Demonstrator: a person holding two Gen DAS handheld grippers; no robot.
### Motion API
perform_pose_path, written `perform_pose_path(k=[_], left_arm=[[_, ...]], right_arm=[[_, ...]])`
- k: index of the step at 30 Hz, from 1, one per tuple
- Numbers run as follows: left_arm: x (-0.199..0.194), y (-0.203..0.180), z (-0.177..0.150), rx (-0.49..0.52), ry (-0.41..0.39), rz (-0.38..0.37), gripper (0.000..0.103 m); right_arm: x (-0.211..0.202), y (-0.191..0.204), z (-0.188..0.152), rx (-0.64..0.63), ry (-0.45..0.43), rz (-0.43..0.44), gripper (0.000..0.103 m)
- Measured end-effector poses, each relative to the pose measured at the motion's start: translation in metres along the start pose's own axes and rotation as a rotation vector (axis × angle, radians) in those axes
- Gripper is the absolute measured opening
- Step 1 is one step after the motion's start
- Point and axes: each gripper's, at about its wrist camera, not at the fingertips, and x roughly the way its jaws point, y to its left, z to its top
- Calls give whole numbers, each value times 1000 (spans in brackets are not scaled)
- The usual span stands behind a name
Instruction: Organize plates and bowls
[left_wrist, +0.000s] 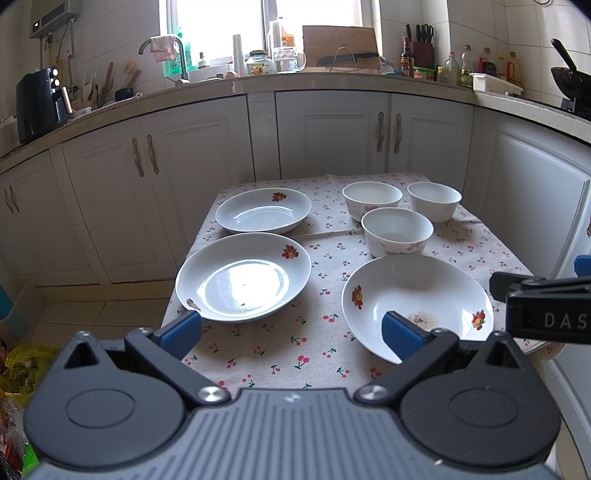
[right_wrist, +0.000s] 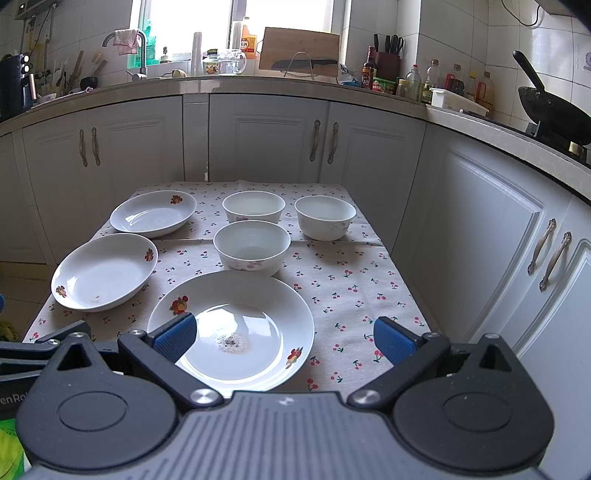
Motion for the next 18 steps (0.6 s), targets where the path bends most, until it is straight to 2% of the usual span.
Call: perform_pose_path(k=[18], left_arm=[[-3, 0, 2, 0, 0, 0, 102]], right_arm=[[0, 1, 0, -1, 1, -1, 103]])
